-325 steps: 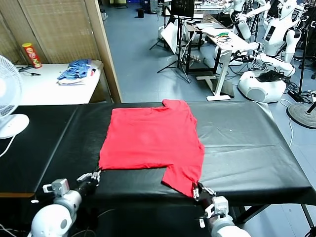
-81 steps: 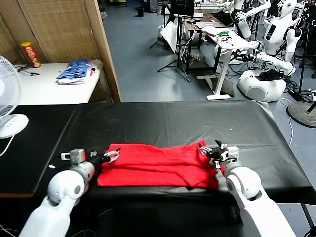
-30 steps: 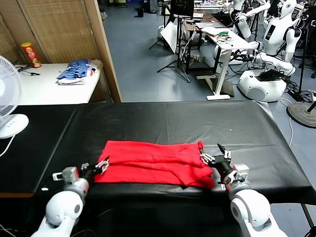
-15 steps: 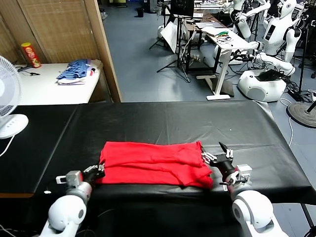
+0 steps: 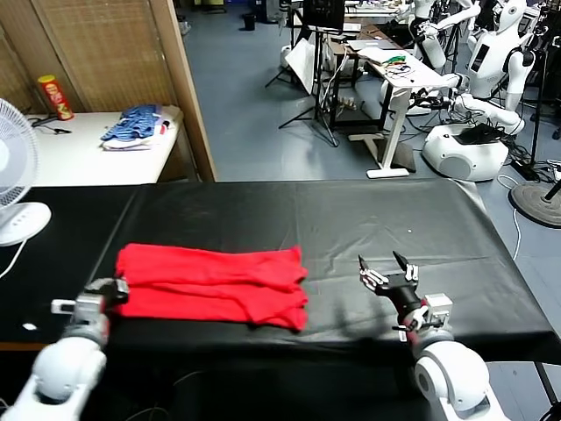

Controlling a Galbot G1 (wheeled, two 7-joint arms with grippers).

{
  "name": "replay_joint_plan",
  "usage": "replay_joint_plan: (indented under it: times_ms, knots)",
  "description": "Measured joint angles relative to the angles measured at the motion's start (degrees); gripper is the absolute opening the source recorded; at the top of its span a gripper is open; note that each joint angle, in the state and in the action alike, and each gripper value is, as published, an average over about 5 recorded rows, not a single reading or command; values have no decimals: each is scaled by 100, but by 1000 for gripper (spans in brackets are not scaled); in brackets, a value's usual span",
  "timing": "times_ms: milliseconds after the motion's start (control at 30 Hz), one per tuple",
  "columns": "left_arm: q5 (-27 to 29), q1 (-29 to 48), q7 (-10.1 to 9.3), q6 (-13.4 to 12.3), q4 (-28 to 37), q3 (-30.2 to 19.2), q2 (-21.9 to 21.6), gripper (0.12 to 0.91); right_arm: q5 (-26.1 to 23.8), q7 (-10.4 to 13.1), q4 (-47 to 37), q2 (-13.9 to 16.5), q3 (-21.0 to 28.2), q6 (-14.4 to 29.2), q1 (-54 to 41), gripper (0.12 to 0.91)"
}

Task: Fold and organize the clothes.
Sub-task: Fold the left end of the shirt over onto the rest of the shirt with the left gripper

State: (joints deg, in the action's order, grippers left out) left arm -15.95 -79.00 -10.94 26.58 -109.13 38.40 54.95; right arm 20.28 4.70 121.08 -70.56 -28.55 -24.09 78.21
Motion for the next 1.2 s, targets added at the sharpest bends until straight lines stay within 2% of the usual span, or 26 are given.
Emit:
replay_joint_plan:
  times_ms: [133, 300, 433, 533, 667, 867, 1200]
  knots:
    - [-267, 37, -269, 261, -299, -101, 31, 155, -52, 1, 55, -25, -21, 0, 81, 798]
    - [-1078, 160, -656, 722, -889, -549, 437, 155, -139, 4, 76, -77, -69, 8, 213, 798]
    - [-1818, 292, -787, 935, -1219, -1044, 827, 155, -197, 12, 88, -109, -89, 9, 272, 798]
    - [-2203, 407, -815, 957, -1307, -1382, 1109, 155, -211, 18, 92, -118, -107, 6, 289, 798]
    - [-2414, 543, -784, 883, -1350, -1740, 1443, 155, -233, 19, 89, -151, -99, 4, 302, 798]
    - [-2365, 604, -677, 766, -1323, -2083, 1827, 155, -263, 21, 52, -193, -67, 1, 288, 798]
    - [-2338, 621, -644, 667, -1318, -2353, 2249, 155, -303, 25, -3, -230, -19, -9, 255, 798]
